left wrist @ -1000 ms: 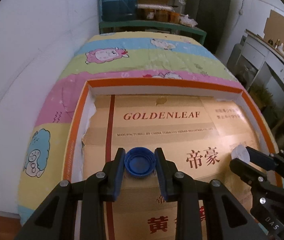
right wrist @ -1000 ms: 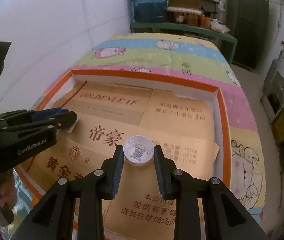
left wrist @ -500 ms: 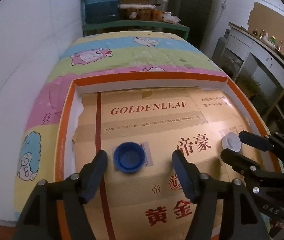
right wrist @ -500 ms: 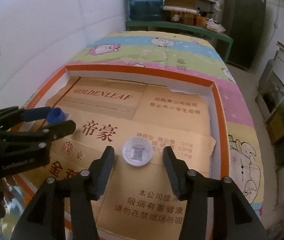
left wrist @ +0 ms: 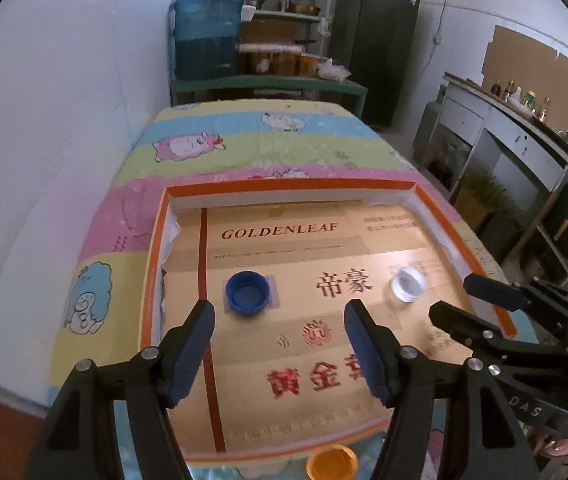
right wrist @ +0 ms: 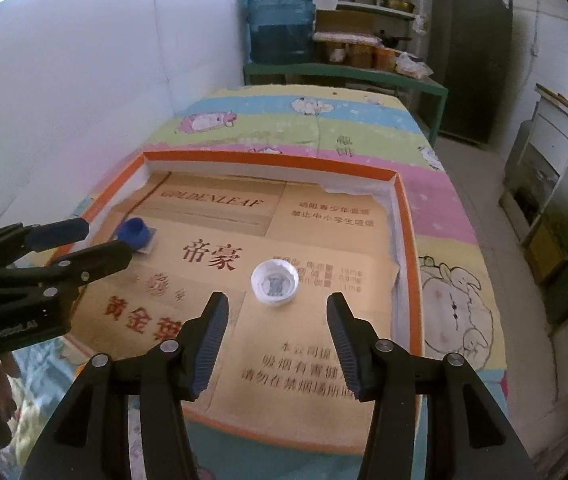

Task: Organize rigid objects
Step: 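Release the blue cap with the left tool while the right tool releases the white cap in the box, then move the left tool to the red cap while the right tool moves to the blue lighter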

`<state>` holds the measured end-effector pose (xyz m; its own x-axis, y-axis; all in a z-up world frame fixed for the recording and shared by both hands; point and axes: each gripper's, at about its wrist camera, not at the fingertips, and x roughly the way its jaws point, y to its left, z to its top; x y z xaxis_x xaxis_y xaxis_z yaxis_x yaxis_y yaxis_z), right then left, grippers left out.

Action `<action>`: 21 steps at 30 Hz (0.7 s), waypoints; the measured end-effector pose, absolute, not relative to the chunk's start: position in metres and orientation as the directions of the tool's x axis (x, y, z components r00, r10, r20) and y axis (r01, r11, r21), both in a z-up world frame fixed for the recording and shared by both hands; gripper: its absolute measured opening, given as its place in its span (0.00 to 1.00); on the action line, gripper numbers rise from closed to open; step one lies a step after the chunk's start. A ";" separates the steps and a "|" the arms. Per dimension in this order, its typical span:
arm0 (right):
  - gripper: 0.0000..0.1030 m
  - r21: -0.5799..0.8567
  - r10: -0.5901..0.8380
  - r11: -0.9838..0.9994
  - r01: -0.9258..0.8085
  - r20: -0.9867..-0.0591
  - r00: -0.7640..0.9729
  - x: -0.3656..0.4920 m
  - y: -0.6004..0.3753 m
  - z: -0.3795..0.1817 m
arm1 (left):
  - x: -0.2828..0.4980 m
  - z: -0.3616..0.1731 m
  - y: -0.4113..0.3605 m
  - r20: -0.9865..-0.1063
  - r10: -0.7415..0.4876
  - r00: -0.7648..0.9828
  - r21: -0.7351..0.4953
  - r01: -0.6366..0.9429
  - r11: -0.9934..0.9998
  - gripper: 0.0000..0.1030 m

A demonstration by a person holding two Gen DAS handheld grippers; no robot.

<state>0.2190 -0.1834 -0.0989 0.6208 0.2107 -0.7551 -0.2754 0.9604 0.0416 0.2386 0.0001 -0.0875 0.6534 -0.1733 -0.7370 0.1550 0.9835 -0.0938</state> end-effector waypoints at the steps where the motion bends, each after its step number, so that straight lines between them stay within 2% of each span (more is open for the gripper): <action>1: 0.51 0.043 0.212 0.960 -0.275 -0.754 0.622 0.216 -0.184 -0.097 | 0.235 -0.085 -0.001 -0.733 -0.174 0.658 -0.095 0.155 0.983 0.65; 18: 0.52 0.024 0.220 0.957 -0.290 -0.714 0.665 0.132 -0.181 -0.056 | 0.160 -0.048 0.008 -0.674 -0.201 0.711 -0.135 0.149 0.980 0.61; 21: 0.65 0.014 0.213 0.957 -0.291 -0.713 0.668 0.114 -0.180 -0.051 | 0.146 -0.041 0.012 -0.662 -0.198 0.723 -0.138 0.143 0.980 0.61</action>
<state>0.1144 -0.1804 -0.0506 0.6680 0.2133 -0.7130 -0.2908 0.9567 0.0137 0.1463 0.0118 -0.0413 0.7228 -0.1982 -0.6620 0.1426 0.9802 -0.1377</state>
